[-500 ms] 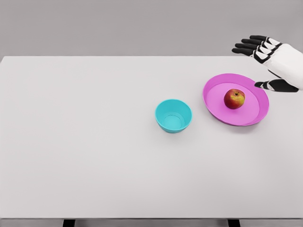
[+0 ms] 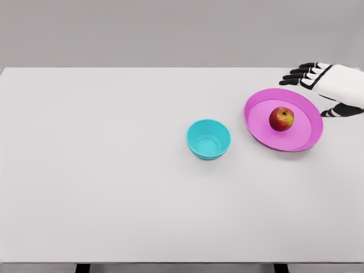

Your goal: Put the apple from the pink plate into the blue bowl with your right arm

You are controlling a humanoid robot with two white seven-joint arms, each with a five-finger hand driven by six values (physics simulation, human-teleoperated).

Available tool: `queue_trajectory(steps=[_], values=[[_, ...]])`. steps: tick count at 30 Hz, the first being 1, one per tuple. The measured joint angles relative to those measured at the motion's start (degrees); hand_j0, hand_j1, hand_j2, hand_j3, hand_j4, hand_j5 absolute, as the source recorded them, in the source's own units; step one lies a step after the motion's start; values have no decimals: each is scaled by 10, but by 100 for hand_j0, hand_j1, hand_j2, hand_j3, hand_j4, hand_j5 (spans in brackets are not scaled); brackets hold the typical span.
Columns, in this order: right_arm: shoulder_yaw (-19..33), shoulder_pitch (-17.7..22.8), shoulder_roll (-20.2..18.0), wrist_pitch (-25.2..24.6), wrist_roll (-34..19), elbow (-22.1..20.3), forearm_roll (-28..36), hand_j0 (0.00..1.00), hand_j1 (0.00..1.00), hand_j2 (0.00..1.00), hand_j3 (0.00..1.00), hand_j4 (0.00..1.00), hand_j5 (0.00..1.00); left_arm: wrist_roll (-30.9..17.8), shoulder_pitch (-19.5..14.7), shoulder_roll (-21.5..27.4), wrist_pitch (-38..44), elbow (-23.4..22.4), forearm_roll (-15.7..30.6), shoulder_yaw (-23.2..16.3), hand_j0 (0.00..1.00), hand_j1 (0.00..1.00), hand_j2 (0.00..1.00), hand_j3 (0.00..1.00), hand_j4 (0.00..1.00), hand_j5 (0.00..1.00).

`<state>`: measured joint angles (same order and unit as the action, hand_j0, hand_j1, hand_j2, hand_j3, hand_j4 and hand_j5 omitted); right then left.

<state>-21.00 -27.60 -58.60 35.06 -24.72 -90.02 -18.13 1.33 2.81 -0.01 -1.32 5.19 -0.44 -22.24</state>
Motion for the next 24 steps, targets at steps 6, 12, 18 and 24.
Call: queue_trajectory(steps=[6, 12, 18, 24], values=[[-29, -105, 41, 0, -89, 59, 1, 100, 100, 100, 100, 100, 100, 0, 0, 0, 0, 0, 0, 0, 100, 100, 100, 100, 100, 100], [-124, -148, 100, 1, -101, 129, -6, 100, 100, 100, 100, 100, 100, 0, 0, 0, 0, 0, 0, 0, 100, 100, 100, 100, 100, 100], [-150, -167, 117, 1, -103, 187, -9, 100, 100, 100, 100, 100, 100, 0, 0, 0, 0, 0, 0, 0, 100, 100, 100, 100, 100, 100], [-161, -168, 132, 1, -103, 233, -11, 100, 100, 100, 100, 100, 100, 0, 0, 0, 0, 0, 0, 0, 100, 100, 100, 100, 100, 100]])
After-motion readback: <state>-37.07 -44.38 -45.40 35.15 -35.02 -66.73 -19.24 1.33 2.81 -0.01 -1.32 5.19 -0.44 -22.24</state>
